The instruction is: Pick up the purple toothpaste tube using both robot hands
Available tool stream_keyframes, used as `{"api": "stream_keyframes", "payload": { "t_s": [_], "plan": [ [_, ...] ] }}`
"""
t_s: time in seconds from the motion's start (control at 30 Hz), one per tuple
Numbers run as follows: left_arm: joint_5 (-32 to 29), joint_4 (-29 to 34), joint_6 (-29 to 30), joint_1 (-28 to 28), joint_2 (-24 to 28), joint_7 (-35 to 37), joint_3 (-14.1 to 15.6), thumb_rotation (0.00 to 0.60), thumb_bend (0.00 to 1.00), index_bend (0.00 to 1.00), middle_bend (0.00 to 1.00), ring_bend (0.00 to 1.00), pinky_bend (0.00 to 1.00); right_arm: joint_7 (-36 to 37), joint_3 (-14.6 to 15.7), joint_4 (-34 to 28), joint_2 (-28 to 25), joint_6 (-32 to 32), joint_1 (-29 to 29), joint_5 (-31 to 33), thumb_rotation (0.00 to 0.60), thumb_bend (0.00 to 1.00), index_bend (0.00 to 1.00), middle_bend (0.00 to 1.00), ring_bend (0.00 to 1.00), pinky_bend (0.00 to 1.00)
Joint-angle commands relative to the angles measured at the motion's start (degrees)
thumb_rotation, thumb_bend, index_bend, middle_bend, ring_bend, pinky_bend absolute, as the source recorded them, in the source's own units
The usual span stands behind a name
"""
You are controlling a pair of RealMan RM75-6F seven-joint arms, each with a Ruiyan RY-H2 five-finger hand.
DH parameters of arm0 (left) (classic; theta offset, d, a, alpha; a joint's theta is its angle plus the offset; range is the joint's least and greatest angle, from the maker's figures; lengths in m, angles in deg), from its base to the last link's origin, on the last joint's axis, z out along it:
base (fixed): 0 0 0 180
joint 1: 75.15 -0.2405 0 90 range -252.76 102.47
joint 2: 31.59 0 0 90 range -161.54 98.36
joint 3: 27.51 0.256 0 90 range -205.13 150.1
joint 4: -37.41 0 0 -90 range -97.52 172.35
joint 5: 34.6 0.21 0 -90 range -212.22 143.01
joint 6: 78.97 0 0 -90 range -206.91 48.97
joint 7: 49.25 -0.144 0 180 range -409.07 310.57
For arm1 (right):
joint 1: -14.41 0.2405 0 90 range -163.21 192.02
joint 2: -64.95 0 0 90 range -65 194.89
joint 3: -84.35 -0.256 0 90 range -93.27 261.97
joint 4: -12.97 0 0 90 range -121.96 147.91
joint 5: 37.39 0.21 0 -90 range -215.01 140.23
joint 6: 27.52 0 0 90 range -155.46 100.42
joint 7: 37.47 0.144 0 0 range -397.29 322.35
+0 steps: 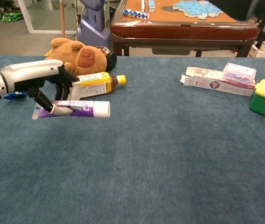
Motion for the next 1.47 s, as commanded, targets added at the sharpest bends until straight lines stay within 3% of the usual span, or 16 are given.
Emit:
{"api": "stream_keyframes", "payload": {
  "t_s": [0.03, 0.27, 0.37, 0.53, 0.8, 1.0, 1.47],
  "plan": [
    [0.27, -3.73, -1.03, 0.43, -2.4, -3.3, 1.45, 0.6, 0.56, 0.58, 0.67, 0.47, 0.51, -1.18, 1.08, -0.3, -2.04, 0.6, -1.37, -0.4, 0.566, 0.0, 0.0, 0.0, 0.0, 0.0],
    [-2.29, -7.01, -2.76, -0.07, -4.15, -8.62, 2.39, 0.6, 0.56, 0.45, 0.54, 0.38, 0.47, -3.39, 2.87, 0.18, -5.97, 0.6, -3.47, -0.32, 0.567, 0.0, 0.0, 0.0, 0.0, 0.0],
    [-3.8, -6.31, -2.51, -0.71, -3.67, -9.91, 2.08, 0.6, 0.56, 0.3, 0.42, 0.29, 0.44, -4.48, 3.5, 0.14, -7.52, 0.66, -4.24, -0.45, 0.565, 0.0, 0.0, 0.0, 0.0, 0.0],
    [-5.65, -2.95, -0.25, -2.74, -0.27, -11.94, 1.75, 0.6, 0.56, 0.21, 0.33, 0.25, 0.41, -9.11, 5.21, 0.0, -10.53, 0.02, -5.91, -0.09, 0.566, 0.0, 0.0, 0.0, 0.0, 0.0],
    [-8.71, 2.74, 9.55, -9.38, 6.92, -16.9, 0.83, 0.6, 0.54, 0.2, 0.32, 0.24, 0.4, -27.49, 7.75, -1.97, -14.13, 3.42, -12.19, 4.39, 0.587, 0.01, 0.0, 0.0, 0.0, 0.0],
    [-8.49, 3.51, 18.9, -15.63, 9.23, -19.84, 1.51, 0.6, 0.49, 0.2, 0.32, 0.24, 0.38, -40.27, 10.95, -2.24, -14.63, 7.83, -18.33, 6.7, 0.6, 0.03, 0.0, 0.0, 0.0, 0.0],
    [-9.31, 11.28, 32.45, -28.25, 11.59, -27.62, 4.43, 0.6, 0.48, 0.26, 0.31, 0.24, 0.38, -51.43, 14.84, -3.2, -12.34, 19.57, -31.3, 8.56, 0.6, 0.11, 0.0, 0.1, 0.0, 0.0]
  ]
}}
